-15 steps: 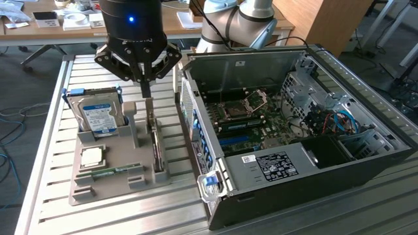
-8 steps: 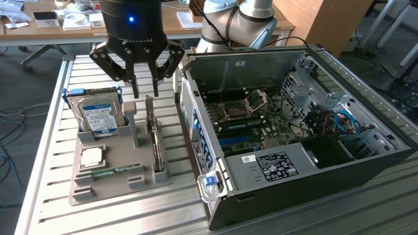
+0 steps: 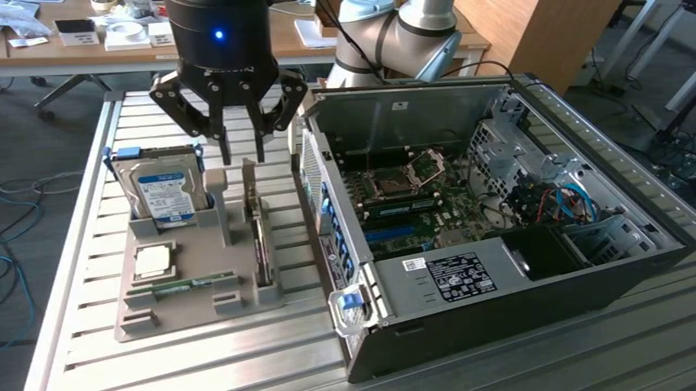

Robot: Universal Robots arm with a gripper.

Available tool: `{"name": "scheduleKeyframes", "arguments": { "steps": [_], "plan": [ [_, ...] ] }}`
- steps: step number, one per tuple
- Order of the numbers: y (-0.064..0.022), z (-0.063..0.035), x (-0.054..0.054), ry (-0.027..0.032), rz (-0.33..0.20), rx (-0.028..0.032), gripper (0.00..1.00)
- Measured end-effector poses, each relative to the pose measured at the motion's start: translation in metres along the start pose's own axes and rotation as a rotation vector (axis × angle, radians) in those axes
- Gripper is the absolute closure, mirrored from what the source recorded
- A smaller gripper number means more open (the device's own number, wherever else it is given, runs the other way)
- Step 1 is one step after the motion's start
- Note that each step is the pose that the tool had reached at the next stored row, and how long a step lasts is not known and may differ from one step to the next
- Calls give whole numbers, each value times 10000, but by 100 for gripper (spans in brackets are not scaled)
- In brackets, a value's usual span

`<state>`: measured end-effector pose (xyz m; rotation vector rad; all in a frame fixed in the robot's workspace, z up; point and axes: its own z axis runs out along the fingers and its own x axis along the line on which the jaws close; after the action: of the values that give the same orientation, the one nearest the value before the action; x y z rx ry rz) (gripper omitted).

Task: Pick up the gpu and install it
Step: 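Reach for the gpu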

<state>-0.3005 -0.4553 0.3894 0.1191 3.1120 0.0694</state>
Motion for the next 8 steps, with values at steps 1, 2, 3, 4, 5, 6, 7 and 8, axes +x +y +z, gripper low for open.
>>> {"name": "scheduleKeyframes", "arguments": {
  "steps": [1,2,3,4,5,6,7,8],
  "plan": [
    [-1,14,0,-1,0,0,58],
    [-1,25,0,0,0,1,58],
    [-1,29,0,1,0,1,58],
    [-1,28,0,1,0,2,58],
    [-1,29,1,1,0,1,58],
    [-1,29,0,1,0,1,58],
    [-1,29,1,1,0,1,58],
    [-1,30,1,1,0,0,58]
  ]
}}
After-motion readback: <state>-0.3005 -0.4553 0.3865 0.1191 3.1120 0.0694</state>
